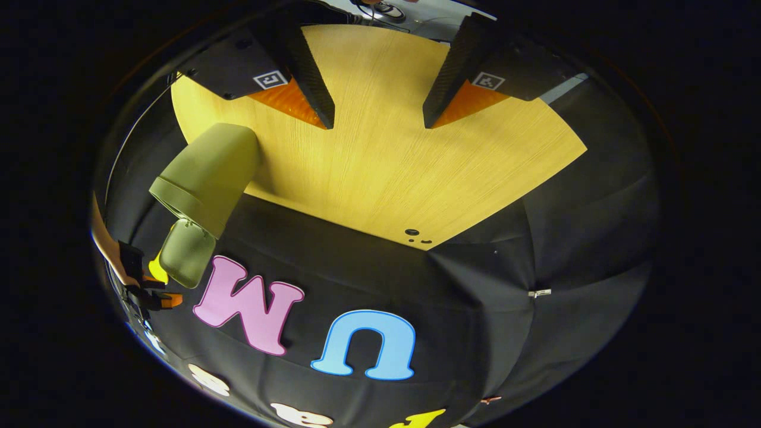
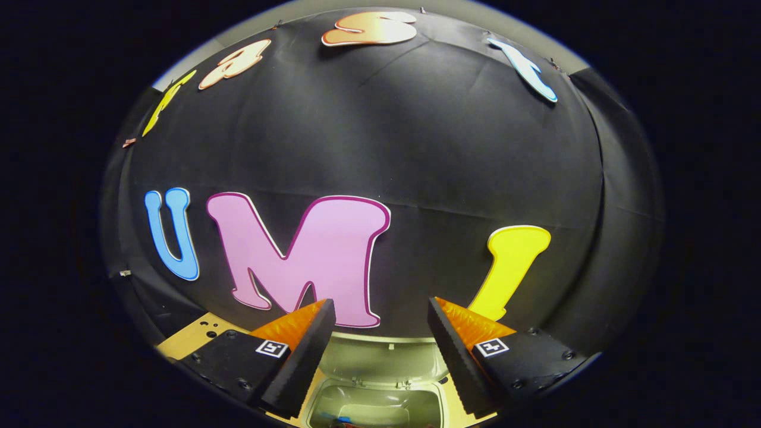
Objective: Press the lid of the desktop garbage bin to open it, pick up the crumpled paper on the desktop and throw it into the bin, then pick up the pop can on the desktop and drop it into the bin, and finally close the garbage bin lid.
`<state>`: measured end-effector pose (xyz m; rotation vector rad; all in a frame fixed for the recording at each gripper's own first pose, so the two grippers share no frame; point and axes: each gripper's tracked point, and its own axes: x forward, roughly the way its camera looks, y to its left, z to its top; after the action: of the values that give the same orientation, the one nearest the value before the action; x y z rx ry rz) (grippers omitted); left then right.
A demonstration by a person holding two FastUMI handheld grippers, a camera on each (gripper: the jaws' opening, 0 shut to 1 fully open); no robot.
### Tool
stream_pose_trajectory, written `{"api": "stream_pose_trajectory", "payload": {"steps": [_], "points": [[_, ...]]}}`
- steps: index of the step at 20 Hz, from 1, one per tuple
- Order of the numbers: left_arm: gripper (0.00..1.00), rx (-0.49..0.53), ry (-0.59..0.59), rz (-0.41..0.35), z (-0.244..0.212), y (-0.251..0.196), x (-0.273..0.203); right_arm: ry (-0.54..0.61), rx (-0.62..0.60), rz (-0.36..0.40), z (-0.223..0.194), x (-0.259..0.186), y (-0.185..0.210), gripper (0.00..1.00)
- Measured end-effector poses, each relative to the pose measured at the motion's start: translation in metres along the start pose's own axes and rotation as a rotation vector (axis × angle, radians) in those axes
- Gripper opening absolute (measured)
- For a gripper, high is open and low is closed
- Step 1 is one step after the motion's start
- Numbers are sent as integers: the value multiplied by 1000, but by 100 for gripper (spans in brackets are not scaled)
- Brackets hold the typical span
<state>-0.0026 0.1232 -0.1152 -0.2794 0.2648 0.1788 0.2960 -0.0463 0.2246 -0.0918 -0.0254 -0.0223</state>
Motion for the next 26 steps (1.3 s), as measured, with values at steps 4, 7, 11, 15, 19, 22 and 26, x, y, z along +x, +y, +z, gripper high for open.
{"api": "stream_pose_trajectory", "payload": {"steps": [4,7,11,15,19,22,26], "points": [[96,-24,0,2,3,4,3,60,28,-28,-20,25,-2,97],[96,-17,-4,8,6,3,6,108,36,-24,-37,29,-2,98],[96,-8,-3,-7,6,-4,4,112,41,-21,-37,20,-3,98],[96,2,7,-17,-1,-5,-1,116,93,-15,-46,-1,0,97],[96,10,15,-43,-9,-8,-10,130,79,2,-65,-37,5,97],[96,37,16,-51,-11,-9,-13,161,101,18,-95,-62,9,98],[96,50,9,-71,-14,-17,-15,229,110,18,-145,-84,3,96]]}}
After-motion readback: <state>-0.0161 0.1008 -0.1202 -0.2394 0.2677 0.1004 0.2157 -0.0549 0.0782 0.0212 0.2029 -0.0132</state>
